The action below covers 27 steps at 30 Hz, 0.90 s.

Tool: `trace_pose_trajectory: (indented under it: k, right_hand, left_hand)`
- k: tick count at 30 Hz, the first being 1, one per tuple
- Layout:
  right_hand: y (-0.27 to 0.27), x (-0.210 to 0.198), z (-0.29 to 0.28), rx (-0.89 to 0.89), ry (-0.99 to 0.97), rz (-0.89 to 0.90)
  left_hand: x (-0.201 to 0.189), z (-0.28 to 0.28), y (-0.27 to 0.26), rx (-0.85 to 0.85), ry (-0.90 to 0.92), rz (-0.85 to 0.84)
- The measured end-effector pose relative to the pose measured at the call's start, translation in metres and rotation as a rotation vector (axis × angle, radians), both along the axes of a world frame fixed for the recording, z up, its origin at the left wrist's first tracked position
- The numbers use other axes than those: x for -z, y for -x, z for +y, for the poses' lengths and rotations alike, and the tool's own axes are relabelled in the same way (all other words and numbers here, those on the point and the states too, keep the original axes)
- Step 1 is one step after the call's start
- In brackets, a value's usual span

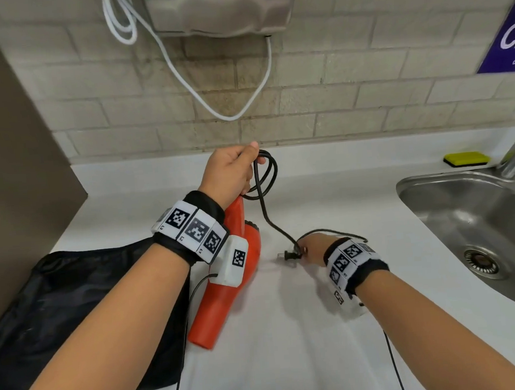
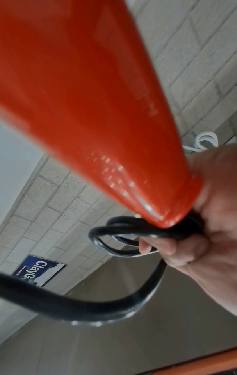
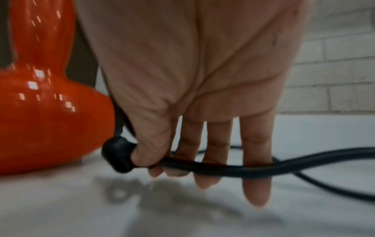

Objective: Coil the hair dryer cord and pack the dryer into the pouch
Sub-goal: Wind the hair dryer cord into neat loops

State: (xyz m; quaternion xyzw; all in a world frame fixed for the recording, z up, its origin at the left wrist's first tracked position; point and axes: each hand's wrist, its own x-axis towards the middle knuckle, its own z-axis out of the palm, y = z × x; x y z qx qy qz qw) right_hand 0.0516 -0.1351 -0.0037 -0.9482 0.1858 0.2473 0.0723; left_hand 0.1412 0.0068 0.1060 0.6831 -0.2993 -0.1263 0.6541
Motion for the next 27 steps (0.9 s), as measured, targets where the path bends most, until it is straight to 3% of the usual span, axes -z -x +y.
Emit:
trace_pose_trajectory:
  k: [3, 8, 14, 17, 19, 22, 27]
  right_hand:
    - [0.024, -0.027, 0.001, -0.005, -0.086, -0.142]
    - [0.058, -0.065, -0.006, 0.070, -0.229, -0.227]
    - [0.067, -0.074, -0.007, 0.096, -0.343, -0.375]
    - [0.065, -0.077, 0.000, 0.066, -0.466, -0.553]
    - [0.060, -0.082, 0.007, 0.077, -0.517, -0.772]
    - [0.048, -0.089, 0.013, 0.159, -0.484, -1.084]
    - [0.031, -0.092, 0.026, 0.142, -0.337, -1.135]
  left_hand:
    - [0.000, -0.001, 0.000, -0.016, -0.011, -0.032]
    - [0.000, 0.002, -0.003, -0.085, -0.029, -0.111]
    - [0.002, 0.001, -0.008, -0.097, -0.002, -0.052]
    - [0.001, -0.002, -0.006, -0.057, -0.018, -0.035]
    - [0.001, -0.003, -0.002, -0.018, -0.020, -0.027]
    - [0.001, -0.005, 0.004, 0.036, -0.036, -0.056]
    - [0.003, -0.010, 0.015, 0.118, -0.054, -0.092]
